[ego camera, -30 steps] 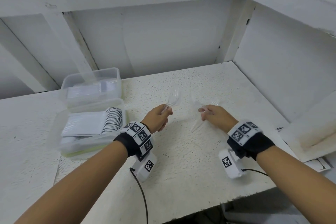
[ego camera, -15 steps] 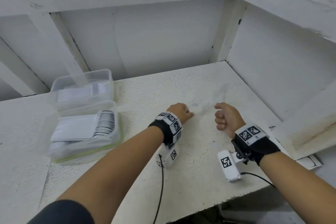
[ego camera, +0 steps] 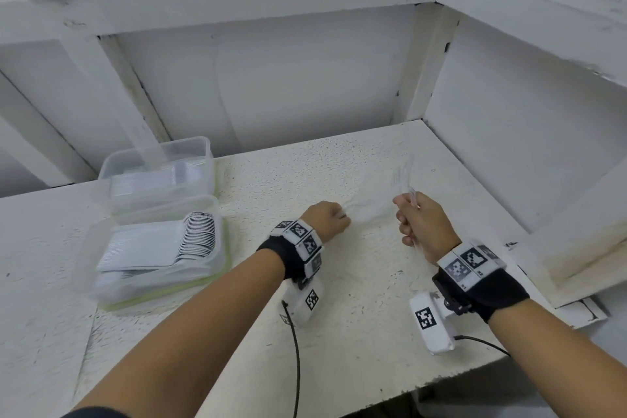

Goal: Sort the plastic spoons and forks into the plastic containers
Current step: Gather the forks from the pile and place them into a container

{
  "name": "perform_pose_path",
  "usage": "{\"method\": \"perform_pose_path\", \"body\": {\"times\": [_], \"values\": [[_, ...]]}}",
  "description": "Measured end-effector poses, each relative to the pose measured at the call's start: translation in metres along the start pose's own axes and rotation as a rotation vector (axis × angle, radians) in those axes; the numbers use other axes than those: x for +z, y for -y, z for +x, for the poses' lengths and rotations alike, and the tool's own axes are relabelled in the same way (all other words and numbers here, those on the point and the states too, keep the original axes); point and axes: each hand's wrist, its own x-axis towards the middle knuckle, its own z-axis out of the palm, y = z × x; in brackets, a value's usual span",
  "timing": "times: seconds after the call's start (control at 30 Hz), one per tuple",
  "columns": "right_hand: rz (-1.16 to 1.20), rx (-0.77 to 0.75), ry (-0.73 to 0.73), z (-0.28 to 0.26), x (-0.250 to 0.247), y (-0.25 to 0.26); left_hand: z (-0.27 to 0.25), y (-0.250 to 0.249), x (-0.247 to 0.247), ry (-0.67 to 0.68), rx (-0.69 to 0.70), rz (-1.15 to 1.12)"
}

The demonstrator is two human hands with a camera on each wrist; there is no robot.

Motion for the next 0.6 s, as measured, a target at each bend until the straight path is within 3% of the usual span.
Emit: {"method": "perform_pose_path", "body": {"times": [0.27, 0.47, 0.6], "values": [[-0.013, -0.164, 0.024, -0.025, 0.049, 0.022, -0.085, 0.019, -0.035, -0.147, -0.063, -0.630], [0.142, -0.097, 0.183, -0.043, 0.095, 0.037, -0.124, 0.039, -0.045, -0.196, -0.102, -0.839], [0.200, -0.089, 0.288, -0.054, 0.114, 0.042, -0.139, 0.052, -0.049, -0.209, -0.111, -0.856]]}}
